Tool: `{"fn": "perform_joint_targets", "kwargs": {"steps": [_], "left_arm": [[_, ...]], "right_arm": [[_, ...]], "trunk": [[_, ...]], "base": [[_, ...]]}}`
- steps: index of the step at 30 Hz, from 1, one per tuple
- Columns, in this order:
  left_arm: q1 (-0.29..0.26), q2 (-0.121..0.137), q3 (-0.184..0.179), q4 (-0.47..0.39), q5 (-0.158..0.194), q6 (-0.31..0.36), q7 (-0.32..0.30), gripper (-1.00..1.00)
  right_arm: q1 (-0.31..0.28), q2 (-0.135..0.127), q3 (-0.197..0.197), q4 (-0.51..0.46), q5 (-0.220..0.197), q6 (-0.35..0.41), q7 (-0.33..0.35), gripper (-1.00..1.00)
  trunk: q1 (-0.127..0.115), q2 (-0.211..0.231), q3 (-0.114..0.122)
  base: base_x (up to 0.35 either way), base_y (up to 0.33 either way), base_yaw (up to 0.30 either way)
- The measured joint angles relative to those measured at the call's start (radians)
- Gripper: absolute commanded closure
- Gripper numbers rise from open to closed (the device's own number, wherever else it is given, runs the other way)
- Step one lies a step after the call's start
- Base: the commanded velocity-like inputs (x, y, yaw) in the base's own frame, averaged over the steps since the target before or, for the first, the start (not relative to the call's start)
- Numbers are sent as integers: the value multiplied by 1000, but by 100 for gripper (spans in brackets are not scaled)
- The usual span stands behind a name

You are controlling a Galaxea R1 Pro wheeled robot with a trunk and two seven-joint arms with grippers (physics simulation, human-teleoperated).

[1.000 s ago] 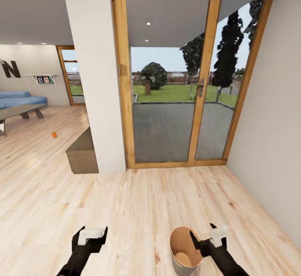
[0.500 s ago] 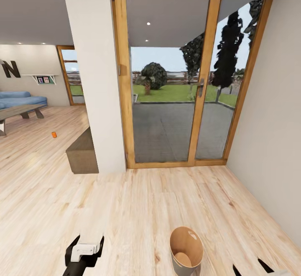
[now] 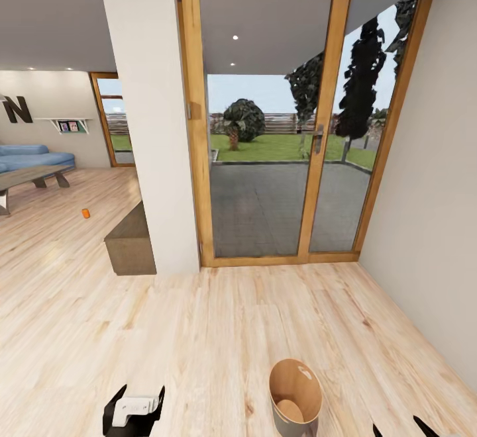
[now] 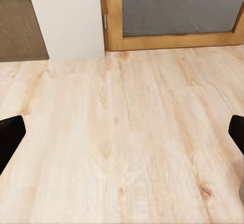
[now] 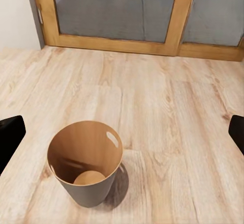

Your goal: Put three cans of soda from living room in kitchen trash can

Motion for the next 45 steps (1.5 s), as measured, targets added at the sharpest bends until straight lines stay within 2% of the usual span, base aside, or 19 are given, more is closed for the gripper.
{"fn": "perform_joint_targets", "kwargs": {"steps": [8,12,34,45], "left_arm": [[0,-1,0,2,-1,0,0,-100],[5,20,9,25,1,3,-7,-100],[5,20,9,40,1,3,-7,-100],[13,39,6,102,11,-24,-6,-100]], "right_arm": [[0,2,0,-1,0,0,0,-100],[23,8,23,-3,-18,-23,10,-100],[29,8,28,-3,-19,-31,9,-100],[11,14,90,59,-7,-24,-6,-100]], "trunk": [[0,0,0],[0,0,0],[0,0,0],[0,0,0]], "base": [[0,0,0],[0,0,0],[0,0,0],[0,0,0]]}}
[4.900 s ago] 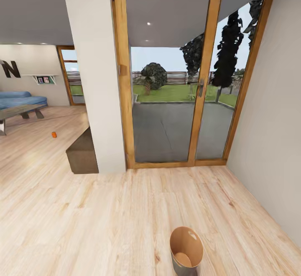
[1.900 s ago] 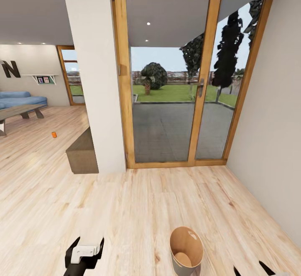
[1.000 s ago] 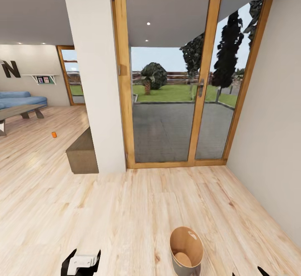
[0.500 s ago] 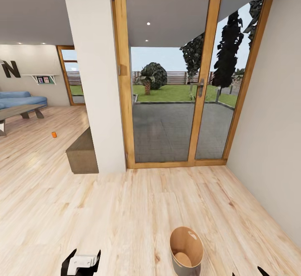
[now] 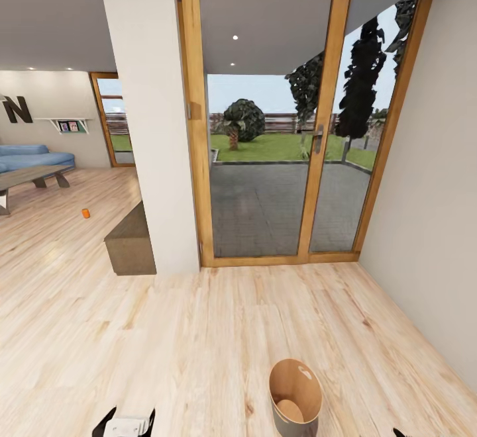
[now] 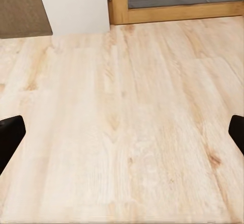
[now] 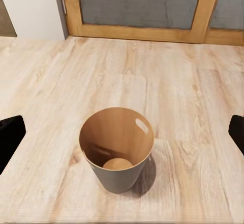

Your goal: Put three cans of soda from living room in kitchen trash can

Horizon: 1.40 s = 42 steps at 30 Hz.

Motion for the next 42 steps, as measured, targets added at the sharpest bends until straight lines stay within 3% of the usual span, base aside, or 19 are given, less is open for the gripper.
{"fn": "perform_joint_targets", "kwargs": {"steps": [3,4,5,31,33,35,36,37,40,41,42], "left_arm": [[0,0,0,17,0,-1,0,-100],[0,1,0,62,0,-1,0,-100],[0,1,0,66,0,-1,0,-100],[0,2,1,69,-3,-1,0,-100],[-1,2,2,69,-4,0,0,-100],[-3,3,3,72,-5,6,-3,-100],[-3,3,3,72,-5,6,-3,-100],[-6,3,3,73,-4,18,-13,-100],[-13,3,3,64,0,77,-34,-100],[-39,4,4,36,2,170,-48,-100],[-53,5,5,25,2,204,-52,-100]], "right_arm": [[-1,1,17,17,1,0,-1,-100],[-1,1,37,85,3,0,-2,-100],[-1,1,39,93,2,0,-2,-100],[-18,-9,31,102,-2,12,-5,-100],[-36,-12,30,98,-1,45,-4,-100],[-71,-24,29,85,-1,135,-1,-100],[-71,-25,29,85,0,136,-1,-100],[-96,-45,28,72,-1,210,2,-100],[-142,-85,28,49,-1,336,4,-100],[-197,-115,28,35,-2,477,6,-100],[-226,-125,29,32,0,533,7,-100]], "trunk": [[0,0,0],[0,0,0],[0,0,0],[0,0,0],[0,0,0],[0,0,0],[0,0,0],[0,0,0],[0,0,0],[0,0,0],[0,0,0]], "base": [[0,0,0],[0,0,0],[0,0,0],[0,0,0],[0,0,0],[0,0,0],[17,0,0],[25,0,0],[19,0,0],[9,0,0],[7,0,0]]}}
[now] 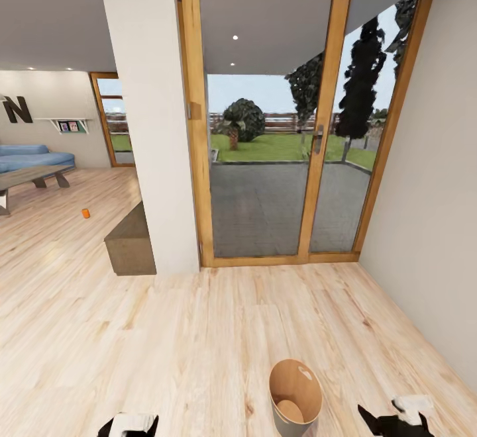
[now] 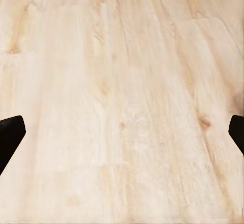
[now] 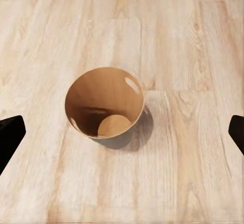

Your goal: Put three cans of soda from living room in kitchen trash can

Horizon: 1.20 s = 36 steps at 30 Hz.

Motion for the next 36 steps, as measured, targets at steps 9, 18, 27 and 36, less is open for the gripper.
{"fn": "perform_joint_targets", "kwargs": {"steps": [9,18,27,36], "left_arm": [[-160,3,3,-22,12,194,-56,-100],[-246,31,6,63,30,223,-118,-100],[-258,54,7,104,35,299,-193,-100],[-259,95,76,109,78,409,-302,-100]], "right_arm": [[-268,-89,18,26,24,455,1,-100],[-617,-127,156,253,143,800,-10,-100],[-965,-47,262,701,197,836,-165,-100],[-1003,14,272,741,199,837,-216,-100]], "trunk": [[0,0,0],[0,0,0],[0,0,0],[0,0,0]], "base": [[2,0,0],[0,0,0],[0,0,0],[0,0,0]]}}
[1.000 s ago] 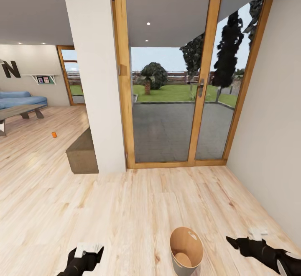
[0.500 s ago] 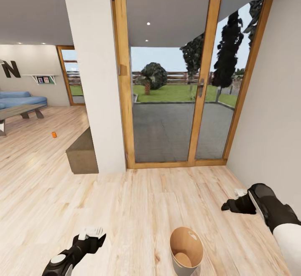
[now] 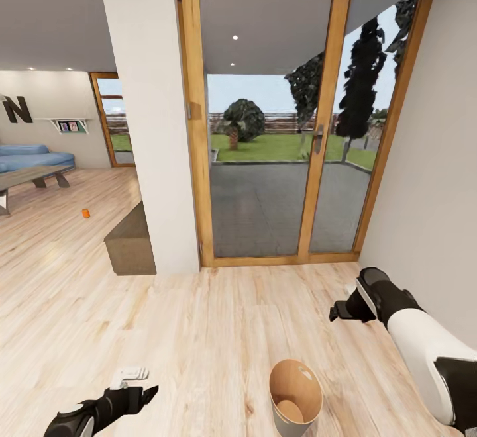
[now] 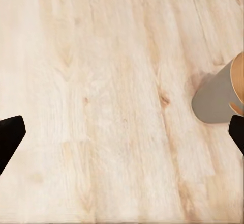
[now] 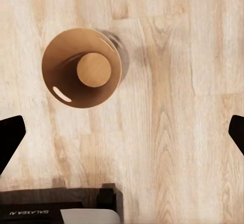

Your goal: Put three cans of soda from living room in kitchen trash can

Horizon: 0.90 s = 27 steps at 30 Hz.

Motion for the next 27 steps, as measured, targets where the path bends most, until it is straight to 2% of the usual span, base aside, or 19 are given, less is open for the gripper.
{"fn": "perform_joint_targets", "kwargs": {"steps": [11,21,27], "left_arm": [[1,4,17,0,7,14,-14,-100],[2,5,18,5,2,5,-12,-100],[2,4,17,6,0,1,-7,-100]], "right_arm": [[-4,9,-6,11,-8,1,4,-100],[-3,9,-9,10,-7,-2,-3,-100],[-1,6,-9,8,-7,-40,0,-100]], "trunk": [[0,0,0],[0,0,0],[0,0,0]], "base": [[7,5,0],[179,85,0],[60,20,0]]}}
